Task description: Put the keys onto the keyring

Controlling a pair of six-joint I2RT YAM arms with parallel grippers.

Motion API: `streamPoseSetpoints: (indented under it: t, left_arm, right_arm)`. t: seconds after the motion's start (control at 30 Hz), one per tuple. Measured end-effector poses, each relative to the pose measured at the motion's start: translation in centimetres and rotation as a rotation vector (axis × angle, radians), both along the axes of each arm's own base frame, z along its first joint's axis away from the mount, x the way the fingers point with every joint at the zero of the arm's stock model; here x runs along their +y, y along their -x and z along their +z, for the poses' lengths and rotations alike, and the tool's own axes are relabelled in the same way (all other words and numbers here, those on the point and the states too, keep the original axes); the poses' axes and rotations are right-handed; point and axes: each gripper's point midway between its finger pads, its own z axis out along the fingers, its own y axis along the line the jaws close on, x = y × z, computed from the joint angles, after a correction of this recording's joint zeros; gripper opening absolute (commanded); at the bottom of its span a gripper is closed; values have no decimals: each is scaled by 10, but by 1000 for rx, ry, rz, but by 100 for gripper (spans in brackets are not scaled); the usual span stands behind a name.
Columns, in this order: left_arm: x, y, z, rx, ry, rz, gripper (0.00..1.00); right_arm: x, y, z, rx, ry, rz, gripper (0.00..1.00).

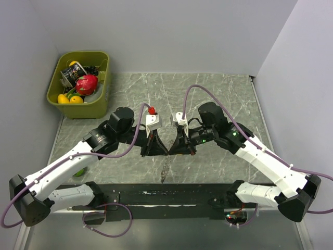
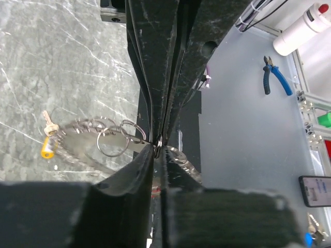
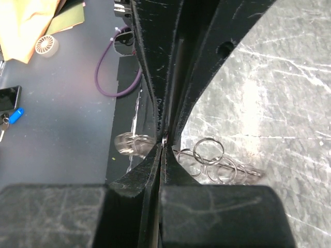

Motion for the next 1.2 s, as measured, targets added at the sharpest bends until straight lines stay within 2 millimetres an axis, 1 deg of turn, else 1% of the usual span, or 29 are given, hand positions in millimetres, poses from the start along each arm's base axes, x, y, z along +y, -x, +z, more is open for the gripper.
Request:
streamPoseSetpoints:
  t: [0.2, 0.23, 0.27, 0.33, 0.37, 0.43, 0.47, 0.53, 0.57, 0.63, 0.67, 0.7, 0.77, 0.93, 0.97, 1.0, 1.2]
  left_arm:
    - [-2, 0, -2, 2, -5, -3, 1]
    - [-3, 0, -1, 0, -3, -1, 1]
    - [-3, 0, -1, 0, -1, 2, 1]
    - [-3, -2, -1, -11, 17, 19, 1]
    - [-3, -3, -1, -21, 30, 33, 1]
    - [-2, -4, -2, -32, 57, 61, 1]
    - [0, -5, -3, -39, 69, 80, 1]
    - [4, -6, -9, -45, 90, 120, 1]
    - [6, -7, -11, -49, 104, 139, 1]
    - [10, -9, -16, -56, 129, 178, 1]
    - [11, -9, -18, -57, 139, 190, 1]
    - [13, -10, -19, -64, 157, 210, 1]
    - [17, -10, -21, -76, 192, 237, 1]
    - [25, -8, -18, -140, 303, 268, 1]
    - [27, -6, -16, -166, 333, 265, 1]
    - [29, -3, -14, -186, 359, 258, 1]
    - [35, 12, 0, -294, 464, 194, 1]
  right_arm:
    - [-2, -1, -3, 14, 16, -19, 0]
    - [-2, -2, -3, 15, 16, -24, 2]
    - [-2, -2, -2, 15, 14, -28, 10]
    - [-3, -3, -2, 16, 6, -48, 21]
    - [-3, -3, -2, 15, -2, -59, 36]
    - [-5, -3, 0, 10, -25, -84, 47]
    - [-5, -4, 2, 0, -41, -95, 58]
    - [-7, -5, 12, -31, -91, -135, 64]
    - [-9, -5, 17, -47, -119, -153, 70]
    - [-14, -3, 33, -90, -188, -182, 76]
    - [-15, -2, 38, -100, -212, -192, 81]
    - [-18, -2, 44, -120, -240, -207, 84]
    - [-22, -1, 51, -143, -287, -237, 90]
    - [-33, -4, 55, -161, -341, -322, 93]
    - [-34, -6, 56, -163, -345, -342, 98]
    - [-34, -8, 57, -164, -347, -353, 100]
    - [-35, -25, 55, -152, -339, -441, 100]
